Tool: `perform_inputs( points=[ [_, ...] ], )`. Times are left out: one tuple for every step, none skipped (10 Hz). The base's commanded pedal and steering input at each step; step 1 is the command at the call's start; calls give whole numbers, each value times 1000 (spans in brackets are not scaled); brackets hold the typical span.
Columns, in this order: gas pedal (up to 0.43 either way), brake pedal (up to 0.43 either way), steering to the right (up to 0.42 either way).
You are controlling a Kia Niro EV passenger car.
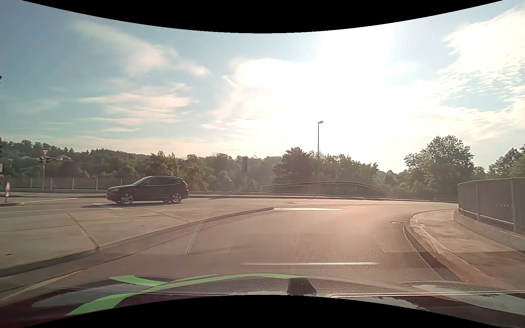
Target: Follow the waypoints while adhering to traffic rules and regulations
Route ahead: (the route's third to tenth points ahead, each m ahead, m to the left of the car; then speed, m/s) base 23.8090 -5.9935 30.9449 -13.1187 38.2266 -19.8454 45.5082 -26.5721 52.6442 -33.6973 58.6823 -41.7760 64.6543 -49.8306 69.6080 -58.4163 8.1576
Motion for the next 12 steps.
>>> perform_inputs(
  points=[
    [157,0,165],
    [169,0,165],
    [189,0,165],
    [189,0,165],
    [189,0,165],
    [189,0,165],
    [189,0,164],
    [189,0,164],
    [197,0,161],
    [197,0,157],
    [197,0,152],
    [197,0,147]
  ],
)
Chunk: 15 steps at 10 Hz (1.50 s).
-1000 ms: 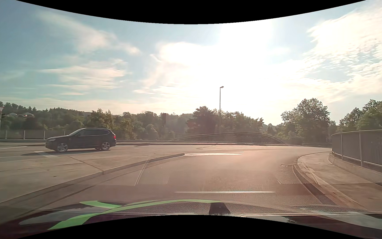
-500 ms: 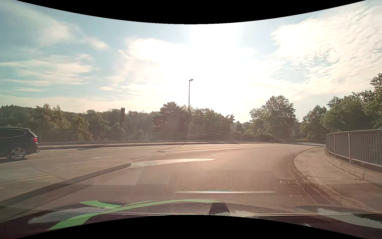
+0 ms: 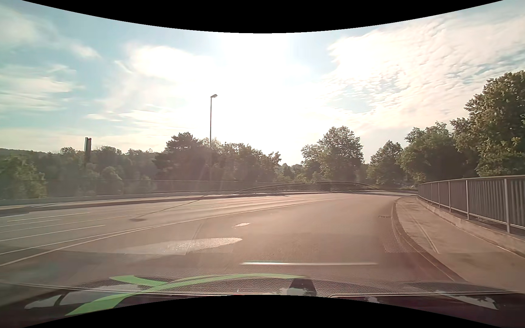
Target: Follow the waypoints while adhering to traffic rules and regulations
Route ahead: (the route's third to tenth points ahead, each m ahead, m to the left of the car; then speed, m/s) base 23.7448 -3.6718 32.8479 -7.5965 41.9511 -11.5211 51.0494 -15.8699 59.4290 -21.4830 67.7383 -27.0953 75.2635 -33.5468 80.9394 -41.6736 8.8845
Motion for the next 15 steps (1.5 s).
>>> perform_inputs(
  points=[
    [197,0,144],
    [209,0,142],
    [209,0,141],
    [209,0,137],
    [220,0,130],
    [228,0,123],
    [240,0,117],
    [240,0,110],
    [240,0,102],
    [240,0,93],
    [240,0,84],
    [240,0,75],
    [220,0,68],
    [209,0,61],
    [209,0,58]
  ],
)
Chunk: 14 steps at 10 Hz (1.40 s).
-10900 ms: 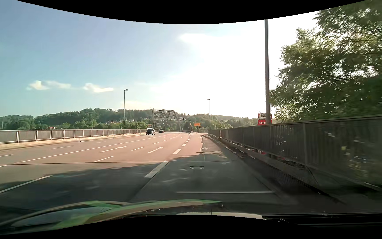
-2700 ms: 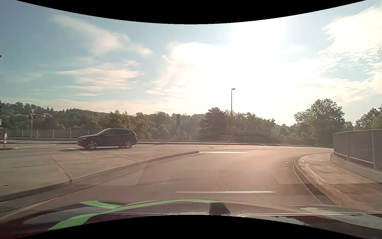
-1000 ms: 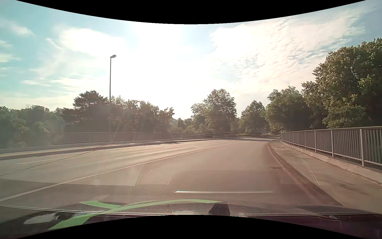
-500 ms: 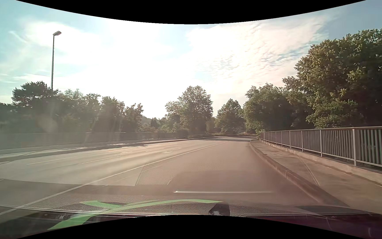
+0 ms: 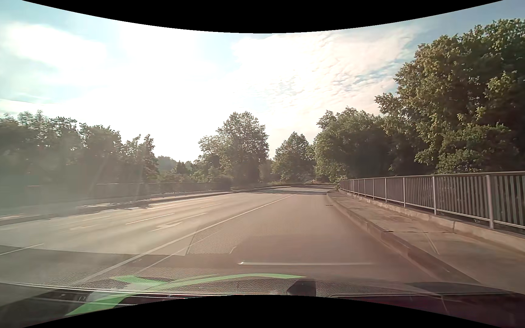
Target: Follow the waypoints while adhering to traffic rules and regulations
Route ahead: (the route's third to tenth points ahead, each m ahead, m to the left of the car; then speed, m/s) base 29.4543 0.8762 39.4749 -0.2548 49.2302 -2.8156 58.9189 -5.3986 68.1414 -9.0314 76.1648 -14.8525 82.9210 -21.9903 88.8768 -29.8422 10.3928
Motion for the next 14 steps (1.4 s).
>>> perform_inputs(
  points=[
    [209,0,57],
    [209,0,54],
    [209,0,49],
    [209,0,43],
    [209,0,34],
    [209,0,28],
    [197,0,25],
    [177,0,23],
    [169,0,22],
    [157,0,21],
    [138,0,18],
    [138,0,14],
    [138,0,11],
    [130,0,8]
  ],
)
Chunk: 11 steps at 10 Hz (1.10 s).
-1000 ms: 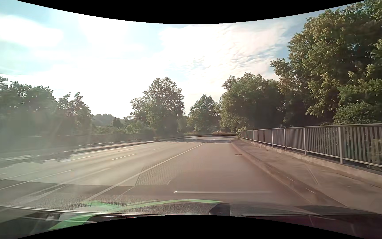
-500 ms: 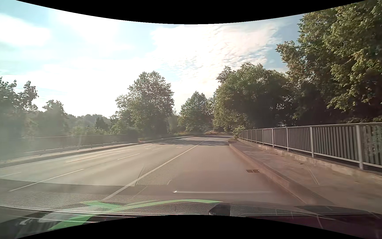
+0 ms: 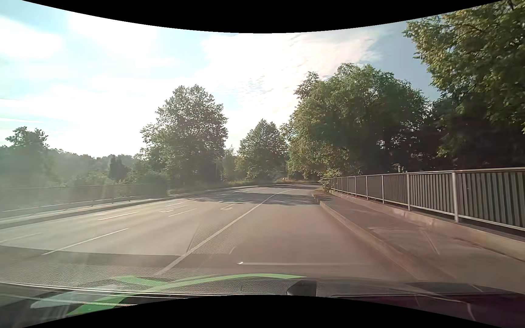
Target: Follow the waypoints while adhering to traffic rules and regulations
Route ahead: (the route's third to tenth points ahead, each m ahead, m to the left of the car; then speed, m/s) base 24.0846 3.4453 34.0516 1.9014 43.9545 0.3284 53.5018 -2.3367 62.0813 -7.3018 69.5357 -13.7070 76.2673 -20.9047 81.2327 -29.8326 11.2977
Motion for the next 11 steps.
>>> perform_inputs(
  points=[
    [118,0,8],
    [118,0,8],
    [98,0,8],
    [79,0,8],
    [59,0,8],
    [39,0,8],
    [39,0,9],
    [28,0,11],
    [28,0,12],
    [28,0,14],
    [28,0,14]
  ],
)
